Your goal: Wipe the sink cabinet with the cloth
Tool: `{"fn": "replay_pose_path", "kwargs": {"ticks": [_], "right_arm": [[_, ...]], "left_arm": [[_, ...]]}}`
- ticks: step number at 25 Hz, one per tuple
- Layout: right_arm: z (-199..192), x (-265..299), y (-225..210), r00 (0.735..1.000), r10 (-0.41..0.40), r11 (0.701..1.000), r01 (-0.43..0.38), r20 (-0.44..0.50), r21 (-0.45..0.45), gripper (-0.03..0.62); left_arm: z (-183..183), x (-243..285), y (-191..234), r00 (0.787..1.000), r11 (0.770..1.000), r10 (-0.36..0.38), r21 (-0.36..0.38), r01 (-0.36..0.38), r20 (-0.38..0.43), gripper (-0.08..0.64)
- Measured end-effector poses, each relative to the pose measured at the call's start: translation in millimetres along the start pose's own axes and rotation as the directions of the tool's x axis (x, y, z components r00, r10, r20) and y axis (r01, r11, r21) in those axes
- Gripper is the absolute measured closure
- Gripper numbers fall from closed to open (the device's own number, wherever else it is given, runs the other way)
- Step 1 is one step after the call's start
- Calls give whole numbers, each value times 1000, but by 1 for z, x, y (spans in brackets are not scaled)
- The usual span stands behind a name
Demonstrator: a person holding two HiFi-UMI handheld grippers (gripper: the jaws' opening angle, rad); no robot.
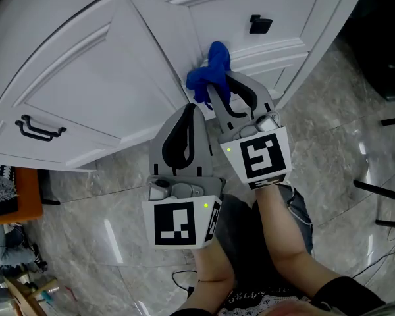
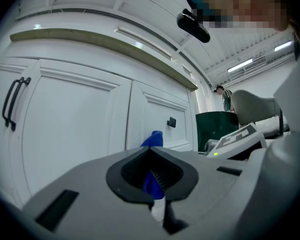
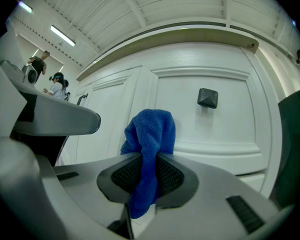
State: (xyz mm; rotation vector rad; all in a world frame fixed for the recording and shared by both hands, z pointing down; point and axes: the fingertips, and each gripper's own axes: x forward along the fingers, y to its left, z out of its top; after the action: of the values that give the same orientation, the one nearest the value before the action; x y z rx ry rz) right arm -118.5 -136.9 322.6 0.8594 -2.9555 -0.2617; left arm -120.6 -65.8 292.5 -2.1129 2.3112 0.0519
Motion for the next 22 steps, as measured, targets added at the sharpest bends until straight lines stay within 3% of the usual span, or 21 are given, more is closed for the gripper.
{"fn": "replay_pose_path", "kwargs": {"ticks": [22], "right_arm": [[-5, -7, -18, 1000, -9, 998, 7, -29, -68, 512]], "left_arm": [[-3, 5, -5, 1000, 1000, -16, -2, 16, -6, 555]]}}
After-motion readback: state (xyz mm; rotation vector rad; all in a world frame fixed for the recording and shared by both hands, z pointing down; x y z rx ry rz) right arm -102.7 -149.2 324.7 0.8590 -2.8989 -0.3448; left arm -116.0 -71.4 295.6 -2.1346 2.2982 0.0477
